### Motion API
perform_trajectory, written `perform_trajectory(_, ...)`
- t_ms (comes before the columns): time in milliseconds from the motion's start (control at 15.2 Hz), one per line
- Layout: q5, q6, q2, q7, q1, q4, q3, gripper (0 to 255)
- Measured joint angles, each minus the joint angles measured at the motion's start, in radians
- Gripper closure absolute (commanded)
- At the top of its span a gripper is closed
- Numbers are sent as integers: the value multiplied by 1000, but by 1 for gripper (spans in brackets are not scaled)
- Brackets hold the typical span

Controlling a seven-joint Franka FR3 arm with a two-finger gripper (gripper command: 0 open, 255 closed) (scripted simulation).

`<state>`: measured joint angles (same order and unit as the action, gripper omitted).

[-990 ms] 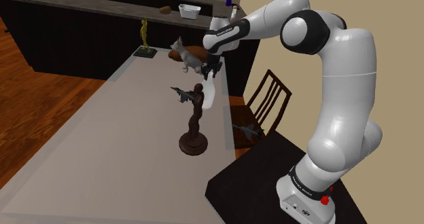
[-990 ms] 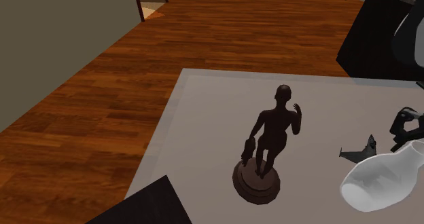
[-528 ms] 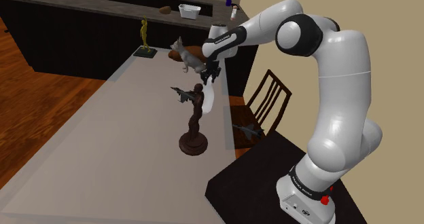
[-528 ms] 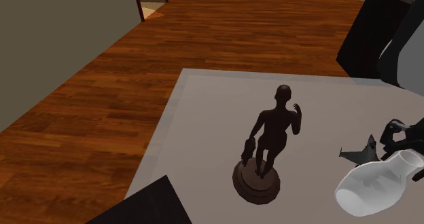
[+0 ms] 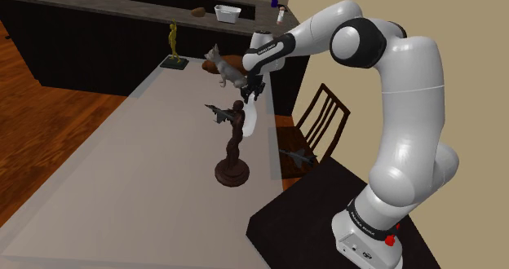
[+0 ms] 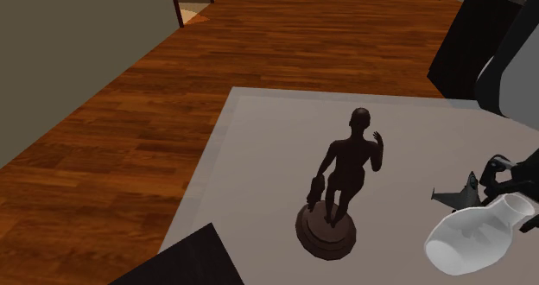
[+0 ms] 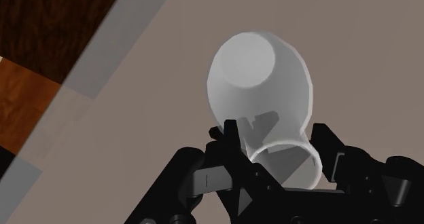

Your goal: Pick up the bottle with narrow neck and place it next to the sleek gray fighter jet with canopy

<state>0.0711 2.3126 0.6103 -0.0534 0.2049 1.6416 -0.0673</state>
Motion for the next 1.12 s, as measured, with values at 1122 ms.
perform_trajectory(1122,-7,-87,-78,-4,2,-9,-5,0)
